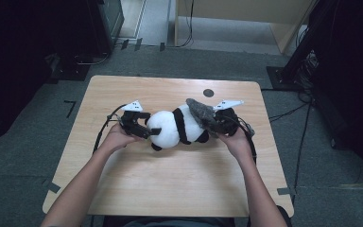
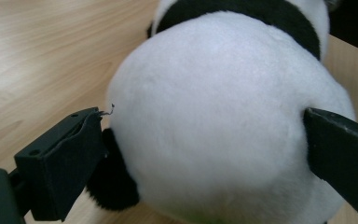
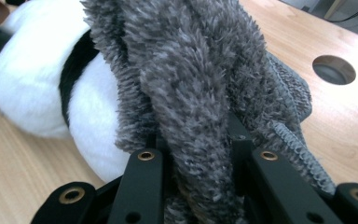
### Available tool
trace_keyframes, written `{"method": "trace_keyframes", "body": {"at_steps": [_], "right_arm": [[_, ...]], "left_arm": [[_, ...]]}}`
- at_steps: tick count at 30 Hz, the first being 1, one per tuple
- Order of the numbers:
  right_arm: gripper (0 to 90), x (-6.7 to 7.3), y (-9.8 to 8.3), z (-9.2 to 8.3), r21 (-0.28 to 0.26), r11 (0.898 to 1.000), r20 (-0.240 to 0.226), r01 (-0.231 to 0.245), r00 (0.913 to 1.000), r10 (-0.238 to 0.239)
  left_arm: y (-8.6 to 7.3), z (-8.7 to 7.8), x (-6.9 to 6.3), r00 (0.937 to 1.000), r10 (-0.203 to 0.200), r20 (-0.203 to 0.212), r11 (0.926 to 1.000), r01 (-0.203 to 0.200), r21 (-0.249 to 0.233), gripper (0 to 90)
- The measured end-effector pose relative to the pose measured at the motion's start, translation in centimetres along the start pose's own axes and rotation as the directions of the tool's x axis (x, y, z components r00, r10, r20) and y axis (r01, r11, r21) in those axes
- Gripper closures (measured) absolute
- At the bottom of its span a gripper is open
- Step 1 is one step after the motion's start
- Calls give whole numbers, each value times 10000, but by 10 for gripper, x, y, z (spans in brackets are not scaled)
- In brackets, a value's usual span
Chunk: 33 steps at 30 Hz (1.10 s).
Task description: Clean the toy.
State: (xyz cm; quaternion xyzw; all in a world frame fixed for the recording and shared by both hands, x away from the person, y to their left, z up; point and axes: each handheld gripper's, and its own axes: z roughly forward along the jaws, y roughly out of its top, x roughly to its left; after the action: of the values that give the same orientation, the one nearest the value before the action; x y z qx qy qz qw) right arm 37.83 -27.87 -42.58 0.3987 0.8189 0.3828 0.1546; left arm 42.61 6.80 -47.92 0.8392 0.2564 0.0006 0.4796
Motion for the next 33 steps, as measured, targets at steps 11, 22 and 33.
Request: {"method": "trace_keyframes", "body": {"at_steps": [11,22,33], "right_arm": [[750,-1,4,15,-541,9984,473,148,9988,-122],[751,2,7,18,-822,9964,1137,210,9935,-116],[750,15,30,-38,-2109,9774,966,-164,9946,376]], "left_arm": [[-9,9,-11,9989,407,252,9984,-397,-398,0],[-9,2,-29,9990,12,-436,9995,-25,-310,352],[8,-14,-49,9855,-1317,-1073,9856,1186,-1204,531]]}}
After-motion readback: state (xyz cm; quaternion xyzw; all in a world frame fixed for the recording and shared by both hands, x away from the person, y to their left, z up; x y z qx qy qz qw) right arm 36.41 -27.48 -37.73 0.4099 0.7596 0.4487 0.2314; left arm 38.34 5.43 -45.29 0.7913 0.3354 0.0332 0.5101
